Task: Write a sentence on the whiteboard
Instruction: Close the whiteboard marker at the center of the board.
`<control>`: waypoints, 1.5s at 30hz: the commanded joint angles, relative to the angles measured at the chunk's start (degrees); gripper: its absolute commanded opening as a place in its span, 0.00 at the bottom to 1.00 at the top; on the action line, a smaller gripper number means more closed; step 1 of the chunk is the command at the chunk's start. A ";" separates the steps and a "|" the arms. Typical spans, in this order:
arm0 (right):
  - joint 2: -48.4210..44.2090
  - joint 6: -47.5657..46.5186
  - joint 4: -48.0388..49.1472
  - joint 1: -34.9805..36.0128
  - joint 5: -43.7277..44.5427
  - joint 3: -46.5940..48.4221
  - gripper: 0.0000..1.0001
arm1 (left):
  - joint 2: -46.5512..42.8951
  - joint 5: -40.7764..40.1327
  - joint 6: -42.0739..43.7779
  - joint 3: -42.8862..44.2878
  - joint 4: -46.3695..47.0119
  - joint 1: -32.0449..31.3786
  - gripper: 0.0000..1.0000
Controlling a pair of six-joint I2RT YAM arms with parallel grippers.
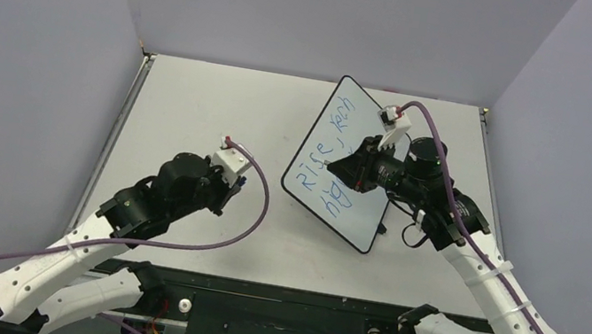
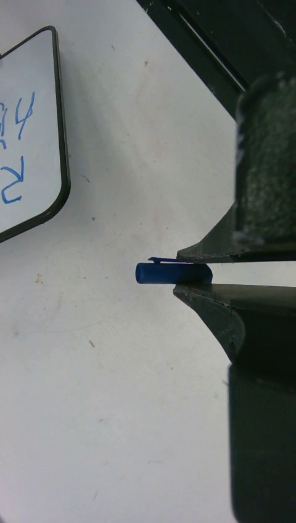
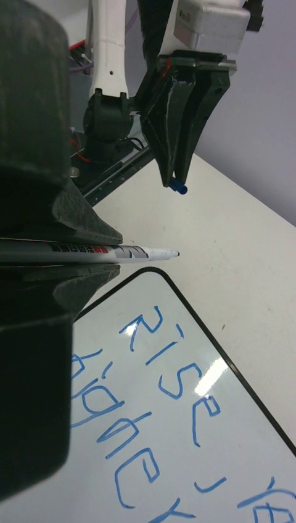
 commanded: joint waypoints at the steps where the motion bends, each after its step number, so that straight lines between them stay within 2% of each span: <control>1: 1.64 -1.19 0.65 1.39 -5.23 3.43 0.00 | -6.42 2.98 13.33 -2.22 7.70 0.16 0.00; 4: 3.45 -1.91 -0.35 2.76 -7.12 4.47 0.00 | -7.98 5.23 17.93 -3.29 9.53 0.18 0.00; 9: 6.73 -3.60 -2.50 6.19 -8.41 7.26 0.00 | -10.21 13.80 31.53 -6.38 10.69 0.15 0.00; 16: 10.38 -5.10 -3.77 11.02 -8.84 10.32 0.00 | -11.30 23.97 38.43 -10.33 13.41 0.15 0.00; 21: 12.49 -5.99 -4.76 13.13 -9.12 10.65 0.00 | -14.14 27.27 39.39 -13.80 16.91 0.21 0.00; 31: 12.26 -6.41 -5.44 14.50 -9.72 9.48 0.00 | -18.80 26.40 37.15 -18.25 22.38 0.21 0.00; 45: 11.40 -6.89 -5.72 16.15 -9.58 7.09 0.00 | -18.76 25.51 35.52 -19.19 24.77 0.69 0.00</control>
